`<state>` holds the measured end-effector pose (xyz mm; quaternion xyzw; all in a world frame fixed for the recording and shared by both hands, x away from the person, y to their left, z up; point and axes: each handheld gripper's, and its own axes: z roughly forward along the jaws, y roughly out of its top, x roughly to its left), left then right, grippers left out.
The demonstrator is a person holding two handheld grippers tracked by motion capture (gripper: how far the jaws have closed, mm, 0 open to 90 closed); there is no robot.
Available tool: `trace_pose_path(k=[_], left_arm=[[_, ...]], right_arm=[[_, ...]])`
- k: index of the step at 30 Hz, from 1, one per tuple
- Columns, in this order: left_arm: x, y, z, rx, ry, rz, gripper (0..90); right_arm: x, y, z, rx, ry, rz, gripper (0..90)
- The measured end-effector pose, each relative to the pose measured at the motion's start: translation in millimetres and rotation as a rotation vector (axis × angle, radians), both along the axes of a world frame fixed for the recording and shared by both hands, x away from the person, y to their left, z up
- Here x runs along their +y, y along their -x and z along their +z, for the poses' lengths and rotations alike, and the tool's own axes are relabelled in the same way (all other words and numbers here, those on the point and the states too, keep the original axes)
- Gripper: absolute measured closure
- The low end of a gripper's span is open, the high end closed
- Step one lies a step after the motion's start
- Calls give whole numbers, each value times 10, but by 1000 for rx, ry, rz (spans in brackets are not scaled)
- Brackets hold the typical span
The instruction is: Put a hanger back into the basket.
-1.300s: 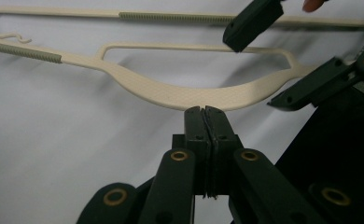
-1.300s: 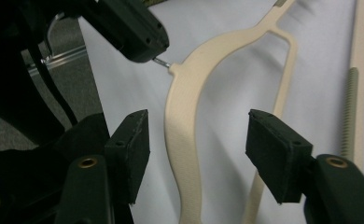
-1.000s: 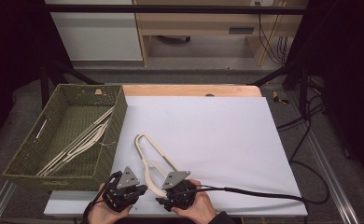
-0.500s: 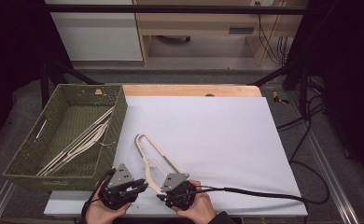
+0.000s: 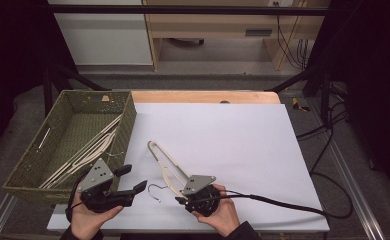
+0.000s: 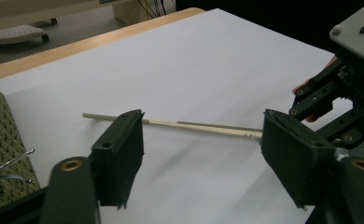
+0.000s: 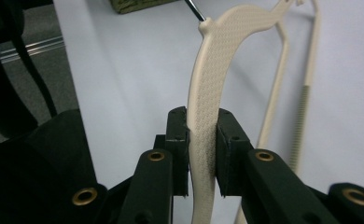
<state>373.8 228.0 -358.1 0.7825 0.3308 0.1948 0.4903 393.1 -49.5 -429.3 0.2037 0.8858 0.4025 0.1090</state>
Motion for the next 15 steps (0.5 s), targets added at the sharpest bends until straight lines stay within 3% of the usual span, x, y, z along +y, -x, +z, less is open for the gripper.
trace_pose_path(k=[6, 14, 15], left_arm=[[15, -50, 6, -9, -3, 11, 230], [25, -118, -40, 5, -26, 23, 185], [24, -129, -48, 8, -25, 23, 181]], right_arm=[[-161, -71, 139, -19, -11, -78, 814], [-346, -164, 217, -55, -18, -163, 870], [-374, -180, 227, -41, -29, -163, 871]])
